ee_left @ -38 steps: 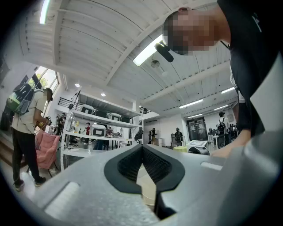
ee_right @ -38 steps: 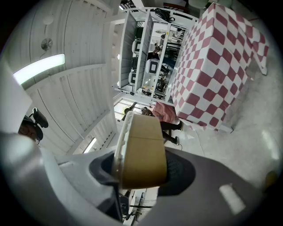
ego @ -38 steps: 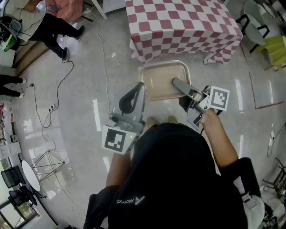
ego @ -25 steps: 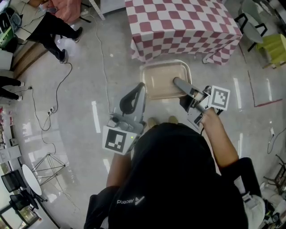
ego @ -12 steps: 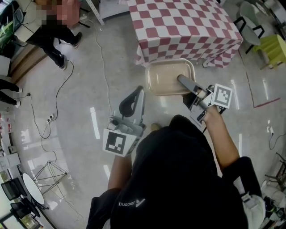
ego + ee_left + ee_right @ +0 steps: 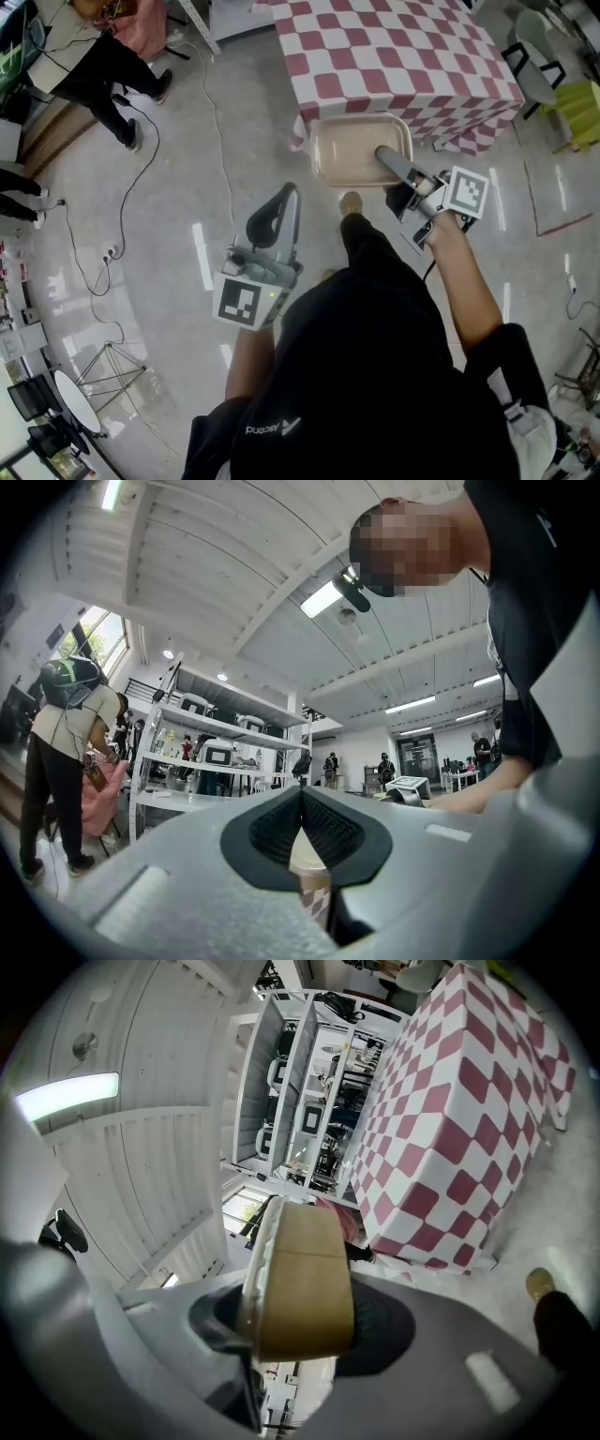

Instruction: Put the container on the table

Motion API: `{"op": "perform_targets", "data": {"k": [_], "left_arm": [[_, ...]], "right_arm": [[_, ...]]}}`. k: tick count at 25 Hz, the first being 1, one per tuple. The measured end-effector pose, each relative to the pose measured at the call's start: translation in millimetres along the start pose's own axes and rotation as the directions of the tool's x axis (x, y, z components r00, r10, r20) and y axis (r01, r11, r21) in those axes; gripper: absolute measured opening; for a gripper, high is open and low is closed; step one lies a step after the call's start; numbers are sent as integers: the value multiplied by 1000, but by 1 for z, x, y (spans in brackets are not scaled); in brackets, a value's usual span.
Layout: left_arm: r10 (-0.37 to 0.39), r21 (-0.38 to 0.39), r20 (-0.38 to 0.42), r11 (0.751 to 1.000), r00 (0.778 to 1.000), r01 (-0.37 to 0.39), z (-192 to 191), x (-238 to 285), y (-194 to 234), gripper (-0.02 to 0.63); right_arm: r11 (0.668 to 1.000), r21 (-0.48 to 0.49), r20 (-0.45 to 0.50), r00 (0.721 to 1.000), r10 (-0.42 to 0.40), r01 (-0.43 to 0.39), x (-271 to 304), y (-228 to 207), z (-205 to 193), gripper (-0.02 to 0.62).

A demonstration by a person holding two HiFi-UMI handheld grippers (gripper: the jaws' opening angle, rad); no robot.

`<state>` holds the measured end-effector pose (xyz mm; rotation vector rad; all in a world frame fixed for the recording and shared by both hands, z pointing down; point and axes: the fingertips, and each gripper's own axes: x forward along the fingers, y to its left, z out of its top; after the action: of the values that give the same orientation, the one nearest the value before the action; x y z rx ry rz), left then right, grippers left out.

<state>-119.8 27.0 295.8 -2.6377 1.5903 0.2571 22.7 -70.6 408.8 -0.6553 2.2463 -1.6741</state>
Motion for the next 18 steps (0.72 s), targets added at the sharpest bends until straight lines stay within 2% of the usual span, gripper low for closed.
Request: {"op": "perform_targets", "data": {"k": [3,6,14,16,18], "left_arm": [[15,13,-22,1000,1000,-15,-3,3,-3,9],[34,13,-57,999,998,-34,-4,11,13,9],[79,38,-55,996,995,-77,-19,90,57,9],[91,56,-36,994,995,-88,-20,108,65,9],[103,60,-62,993,993,-99,-26,123,71,9]], "right_arm": [[1000,-10,11,1000,-12,12,-3,-11,11,198],[999,-42,9,1000,-29,29,15,-15,25,198],[995,-55,-36,995,-89,87,74,-61,79,199],[992,-42,-52,991,-122,120,82,-74,91,199],[986,-24,-72,984,-166,164,90,-87,101,199]]}}
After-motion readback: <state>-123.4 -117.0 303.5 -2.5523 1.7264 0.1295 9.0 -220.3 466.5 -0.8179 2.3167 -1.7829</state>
